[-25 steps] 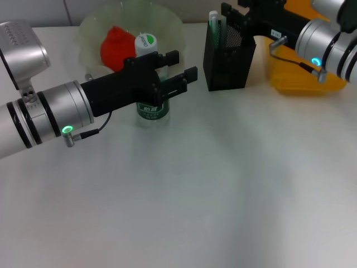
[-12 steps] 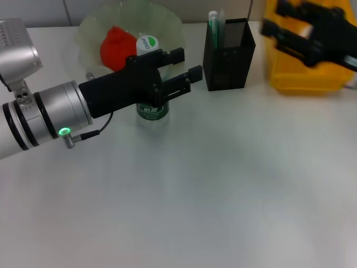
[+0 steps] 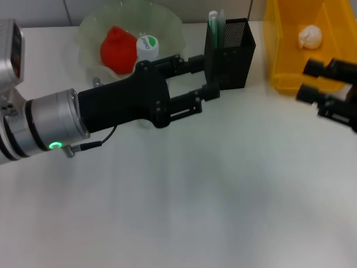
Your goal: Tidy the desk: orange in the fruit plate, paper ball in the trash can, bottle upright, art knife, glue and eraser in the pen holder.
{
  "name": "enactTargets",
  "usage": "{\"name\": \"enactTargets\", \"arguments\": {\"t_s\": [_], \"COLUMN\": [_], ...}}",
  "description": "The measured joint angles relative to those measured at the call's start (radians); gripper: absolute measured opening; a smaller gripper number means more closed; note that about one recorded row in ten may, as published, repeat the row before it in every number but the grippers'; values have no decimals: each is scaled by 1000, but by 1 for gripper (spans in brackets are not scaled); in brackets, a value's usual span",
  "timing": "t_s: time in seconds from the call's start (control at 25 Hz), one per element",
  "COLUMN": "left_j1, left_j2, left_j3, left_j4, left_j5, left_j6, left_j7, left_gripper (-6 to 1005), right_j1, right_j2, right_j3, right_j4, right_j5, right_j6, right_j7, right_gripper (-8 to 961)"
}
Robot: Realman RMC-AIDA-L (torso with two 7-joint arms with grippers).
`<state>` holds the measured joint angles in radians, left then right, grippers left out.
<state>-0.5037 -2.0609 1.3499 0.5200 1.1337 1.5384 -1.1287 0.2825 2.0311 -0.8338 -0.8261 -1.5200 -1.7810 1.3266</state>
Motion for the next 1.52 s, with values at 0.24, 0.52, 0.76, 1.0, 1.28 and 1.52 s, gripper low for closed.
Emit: {"name": "enactTargets", "arguments": {"t_s": [0.24,0.52,0.76,1.0,1.28,1.52], "left_j1": [17,27,29,32,38,42], "left_j2": [2,6,26,29,29,34], "left_j3": [0,3,-20,-25,-25,-25], "left_j4": [0,3,10,10,2,2], "left_j5": [3,10,42,44,57,59], "left_j6": [36,60,84,92,98,98], "left_j7": [-1,0,-22,-24,-26,-26], "left_gripper": [608,612,614,705,779,772], "right_j1": [22,42,49,47,42,45], "right_j2": [8,10,25,35,45,41], "right_j3": [2,-3,15,11,21,24], "right_j4": [0,-2,-2,-1,37,48], "right_j5": [-60,-69,-73,-88,-91,-93], "right_j6": [13,18,25,14,-28,-47], "right_j7": [-3,-4,-4,-63,-138,-138], "right_gripper": [526,524,545,640,727,727]}}
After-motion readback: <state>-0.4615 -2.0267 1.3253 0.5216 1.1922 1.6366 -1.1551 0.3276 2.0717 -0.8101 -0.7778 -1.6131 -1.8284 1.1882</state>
